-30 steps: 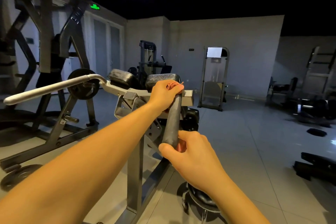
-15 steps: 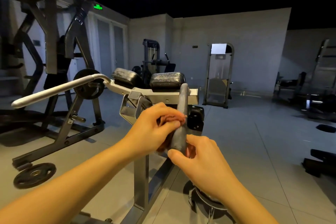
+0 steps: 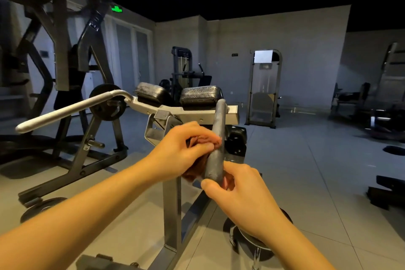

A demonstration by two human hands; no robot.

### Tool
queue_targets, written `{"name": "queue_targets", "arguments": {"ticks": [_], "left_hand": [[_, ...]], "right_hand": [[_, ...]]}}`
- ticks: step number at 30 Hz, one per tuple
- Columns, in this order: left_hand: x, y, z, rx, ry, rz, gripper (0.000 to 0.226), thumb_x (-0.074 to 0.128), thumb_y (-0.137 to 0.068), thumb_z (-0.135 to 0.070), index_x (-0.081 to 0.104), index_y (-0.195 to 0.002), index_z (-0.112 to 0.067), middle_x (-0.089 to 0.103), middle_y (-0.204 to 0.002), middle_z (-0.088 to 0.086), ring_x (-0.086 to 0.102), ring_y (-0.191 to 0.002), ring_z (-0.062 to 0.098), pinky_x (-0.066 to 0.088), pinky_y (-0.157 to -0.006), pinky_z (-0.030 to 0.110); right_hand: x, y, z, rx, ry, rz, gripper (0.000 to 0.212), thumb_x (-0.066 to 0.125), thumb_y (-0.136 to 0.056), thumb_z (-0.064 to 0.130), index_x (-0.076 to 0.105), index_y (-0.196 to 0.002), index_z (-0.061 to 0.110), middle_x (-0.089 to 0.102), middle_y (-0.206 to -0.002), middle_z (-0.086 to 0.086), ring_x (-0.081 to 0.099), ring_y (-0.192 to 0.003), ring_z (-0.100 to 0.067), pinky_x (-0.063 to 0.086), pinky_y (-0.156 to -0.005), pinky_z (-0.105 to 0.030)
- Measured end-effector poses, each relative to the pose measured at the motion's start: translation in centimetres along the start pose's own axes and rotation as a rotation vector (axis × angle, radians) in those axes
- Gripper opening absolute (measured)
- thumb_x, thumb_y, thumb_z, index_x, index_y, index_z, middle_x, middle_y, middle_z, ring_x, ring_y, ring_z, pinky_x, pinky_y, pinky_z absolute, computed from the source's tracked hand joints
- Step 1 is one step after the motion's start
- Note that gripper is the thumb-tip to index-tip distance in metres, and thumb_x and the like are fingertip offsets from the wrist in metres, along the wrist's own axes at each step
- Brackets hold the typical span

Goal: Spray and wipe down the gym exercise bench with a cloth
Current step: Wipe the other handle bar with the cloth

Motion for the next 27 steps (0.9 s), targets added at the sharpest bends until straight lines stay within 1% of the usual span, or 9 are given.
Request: {"name": "queue_targets", "arguments": {"ticks": [3, 6, 9, 11, 14, 18, 23, 25, 27], "left_hand": [[-0.1, -4.6, 2.4, -0.110, -0.059, -0.079, 0.015, 0.065, -0.099, -0.021, 0.077, -0.100, -0.029, 0.071, -0.094, -0.014, 0.062, -0.092, -0.005, 0.048, -0.079, 0.018], [4.5, -3.4, 4.0, -0.212, 0.070, 0.040, 0.017, 0.066, -0.094, -0.015, 0.070, -0.083, -0.026, 0.069, -0.083, -0.002, 0.065, -0.078, 0.002, 0.058, -0.076, 0.034], [9.2, 2.7, 6.0, -0.392, 0.289, 0.032, 0.029, 0.065, -0.094, -0.012, 0.070, -0.073, -0.032, 0.066, -0.070, -0.008, 0.065, -0.072, 0.002, 0.058, -0.078, 0.033], [10.0, 4.9, 9.3, -0.547, 0.286, -0.054, 0.027, 0.066, -0.097, -0.017, 0.074, -0.076, -0.033, 0.071, -0.072, -0.006, 0.070, -0.079, 0.017, 0.058, -0.083, 0.047], [7.0, 5.7, 12.1, -0.657, 0.323, -0.238, 0.012, 0.070, -0.096, -0.026, 0.080, -0.095, -0.033, 0.078, -0.095, -0.009, 0.070, -0.099, 0.017, 0.057, -0.095, 0.044], [2.8, 4.2, 10.6, -0.599, 0.384, -0.309, 0.019, 0.074, -0.093, -0.026, 0.076, -0.110, -0.033, 0.074, -0.112, -0.008, 0.068, -0.108, 0.017, 0.056, -0.086, 0.030], [-1.1, 1.4, 3.1, -0.393, 0.420, -0.362, 0.014, 0.073, -0.093, -0.026, 0.075, -0.105, -0.020, 0.078, -0.093, -0.008, 0.074, -0.091, 0.011, 0.057, -0.068, 0.018], [-2.4, 0.8, -0.2, -0.298, 0.373, -0.348, 0.017, 0.072, -0.094, -0.031, 0.076, -0.105, -0.019, 0.078, -0.092, -0.004, 0.075, -0.087, 0.011, 0.059, -0.069, 0.020], [-3.4, 0.2, -3.0, -0.256, 0.337, -0.299, 0.018, 0.072, -0.094, -0.033, 0.075, -0.105, -0.020, 0.078, -0.092, -0.003, 0.076, -0.085, 0.011, 0.061, -0.071, 0.022]], "right_hand": [[0.0, -0.2, -0.1, 0.022, 0.020, 0.001, 0.020, 0.068, -0.087, 0.051, 0.067, -0.092, 0.031, 0.067, -0.076, 0.003, 0.066, -0.077, -0.015, 0.061, -0.067, -0.034], [0.1, -0.2, -0.2, 0.025, 0.015, 0.006, 0.031, 0.064, -0.080, 0.059, 0.067, -0.090, 0.030, 0.068, -0.077, 0.001, 0.066, -0.074, -0.016, 0.061, -0.068, -0.039], [0.1, -0.6, -0.2, 0.036, 0.001, -0.018, 0.034, 0.061, -0.074, 0.063, 0.065, -0.084, 0.031, 0.067, -0.072, 0.005, 0.066, -0.069, -0.011, 0.059, -0.066, -0.034], [-0.1, -1.0, -0.1, 0.018, 0.010, -0.027, 0.026, 0.064, -0.082, 0.057, 0.063, -0.079, 0.031, 0.063, -0.066, 0.008, 0.059, -0.062, -0.006, 0.050, -0.059, -0.027], [-0.6, -1.3, 0.1, 0.002, -0.013, -0.022, 0.030, 0.061, -0.082, 0.059, 0.064, -0.077, 0.029, 0.063, -0.066, 0.004, 0.058, -0.061, -0.012, 0.053, -0.060, -0.036], [-0.5, -1.2, 0.4, 0.020, -0.045, -0.003, 0.043, 0.056, -0.073, 0.065, 0.067, -0.079, 0.024, 0.063, -0.070, -0.001, 0.056, -0.061, -0.014, 0.056, -0.066, -0.045], [-1.1, -1.2, 1.0, 0.059, -0.004, 0.008, 0.038, 0.062, -0.078, 0.064, 0.070, -0.083, 0.027, 0.067, -0.075, -0.004, 0.062, -0.065, -0.017, 0.059, -0.069, -0.047], [-1.6, -1.1, 1.1, 0.070, 0.050, 0.042, 0.039, 0.066, -0.078, 0.069, 0.072, -0.094, 0.034, 0.070, -0.083, 0.002, 0.067, -0.075, -0.015, 0.062, -0.074, -0.045], [-2.8, -0.9, 1.6, 0.063, 0.112, 0.004, 0.065, 0.066, -0.072, 0.079, 0.067, -0.122, 0.037, 0.066, -0.108, 0.011, 0.064, -0.090, -0.007, 0.058, -0.078, -0.034]]}}
Point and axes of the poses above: each hand's wrist, its own y-axis away from the middle knuckle, its own x-axis out of the palm, z = x × y, the point moved 3 cm from there along -y, towards the middle knuckle
